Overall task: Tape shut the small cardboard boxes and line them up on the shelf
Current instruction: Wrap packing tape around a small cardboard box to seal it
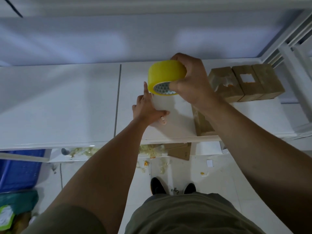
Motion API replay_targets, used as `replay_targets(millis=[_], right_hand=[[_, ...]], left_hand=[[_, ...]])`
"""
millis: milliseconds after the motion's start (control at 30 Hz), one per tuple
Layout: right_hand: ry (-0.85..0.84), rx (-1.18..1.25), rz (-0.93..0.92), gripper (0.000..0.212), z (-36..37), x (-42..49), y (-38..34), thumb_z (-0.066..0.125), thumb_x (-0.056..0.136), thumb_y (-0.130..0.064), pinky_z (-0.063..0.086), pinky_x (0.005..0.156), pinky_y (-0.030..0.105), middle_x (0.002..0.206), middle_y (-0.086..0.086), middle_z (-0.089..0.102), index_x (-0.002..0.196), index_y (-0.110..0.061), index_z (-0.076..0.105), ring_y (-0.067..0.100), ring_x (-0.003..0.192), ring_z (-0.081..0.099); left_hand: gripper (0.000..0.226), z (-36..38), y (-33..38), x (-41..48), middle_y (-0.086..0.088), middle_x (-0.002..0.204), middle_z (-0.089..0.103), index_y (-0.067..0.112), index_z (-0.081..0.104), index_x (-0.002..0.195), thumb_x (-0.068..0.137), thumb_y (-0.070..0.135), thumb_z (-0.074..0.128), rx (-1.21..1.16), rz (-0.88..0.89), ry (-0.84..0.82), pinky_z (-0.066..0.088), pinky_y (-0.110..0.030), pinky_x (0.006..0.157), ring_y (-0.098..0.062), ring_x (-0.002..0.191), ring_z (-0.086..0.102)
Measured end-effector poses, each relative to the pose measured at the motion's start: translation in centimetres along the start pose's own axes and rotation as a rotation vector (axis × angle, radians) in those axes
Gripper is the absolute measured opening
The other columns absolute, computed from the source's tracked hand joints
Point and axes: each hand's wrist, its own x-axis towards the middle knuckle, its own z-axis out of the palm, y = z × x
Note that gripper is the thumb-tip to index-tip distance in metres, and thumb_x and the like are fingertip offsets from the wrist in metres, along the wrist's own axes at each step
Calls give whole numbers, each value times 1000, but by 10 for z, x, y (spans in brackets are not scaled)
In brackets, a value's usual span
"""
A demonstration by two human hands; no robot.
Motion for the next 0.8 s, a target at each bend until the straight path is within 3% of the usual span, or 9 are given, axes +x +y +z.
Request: replay_targets(millis=[100, 167, 267, 333, 400, 500, 567, 667, 800], right_hand=[[-1, 24, -3, 43, 1, -16, -4, 67, 55, -10, 39, 63, 22, 90, -2, 57, 97, -21, 60, 12, 80, 54], [48, 101, -92, 41, 1, -23, -17, 70, 61, -3, 39, 64, 16, 86, -9, 56, 98, -18, 59, 3, 78, 55], [120, 171, -301, 46, 1, -5, -50, 70, 62, 6, 40, 61, 8, 83, -19, 56, 97, -21, 59, -7, 77, 59], [50, 106, -317, 48, 1, 7, -69, 68, 60, 6, 39, 61, 8, 82, -20, 55, 95, -25, 59, -7, 76, 58], [-47, 69, -253, 47, 2, 6, -63, 69, 63, 9, 37, 61, 13, 81, -17, 52, 94, -24, 57, -2, 74, 53], [-102, 94, -131, 40, -4, -9, -37, 69, 64, 8, 37, 59, 18, 78, -9, 50, 94, -16, 59, 3, 71, 51], [-74, 137, -78, 39, -14, -15, -23, 67, 61, 2, 39, 57, 14, 78, -11, 51, 93, -20, 58, -1, 69, 54], [-56, 278, 1, 38, -28, -19, -12, 65, 61, -3, 43, 63, 26, 81, -4, 52, 90, -26, 57, 13, 77, 58], [-38, 437, 15, 35, -48, -19, -6, 63, 63, 1, 43, 70, 36, 83, 6, 53, 91, -20, 57, 27, 82, 58]], left_hand=[[137, -1, -1, -1, -3, 138, 60, 20, 32, 160, 46, 78, 81, -1, -27, 2, 43, -46, 100, -27, 136, 50], [129, -1, -1, -1, -3, 136, 59, 26, 36, 156, 46, 80, 76, 14, -25, -12, 42, -44, 97, -27, 135, 51], [124, -8, 1, -2, 1, 141, 60, 39, 17, 154, 51, 77, 75, 20, 5, -41, 41, -47, 97, -26, 139, 45], [131, -11, 2, -5, 2, 144, 59, 35, 12, 158, 54, 72, 82, -13, -7, -47, 43, -49, 102, -26, 140, 46], [129, -15, 4, -7, -1, 138, 59, 29, 22, 157, 53, 70, 86, -47, -56, -49, 45, -48, 105, -28, 133, 52], [111, -22, -1, -6, 1, 118, 64, 23, 48, 139, 45, 72, 82, -192, -115, -61, 53, -38, 96, -21, 111, 62], [95, -25, -10, -6, 1, 116, 72, 19, 58, 137, 54, 54, 88, -344, -102, -44, 57, -34, 92, -19, 109, 68], [75, -34, -14, -17, 4, 125, 71, 22, 57, 147, 81, 33, 91, -431, -100, 90, 54, -33, 98, -12, 110, 64], [24, -39, 13, -44, 2, 99, 78, 18, 74, 122, 99, 14, 71, -682, -64, 440, 62, -32, 83, -6, 89, 72]])
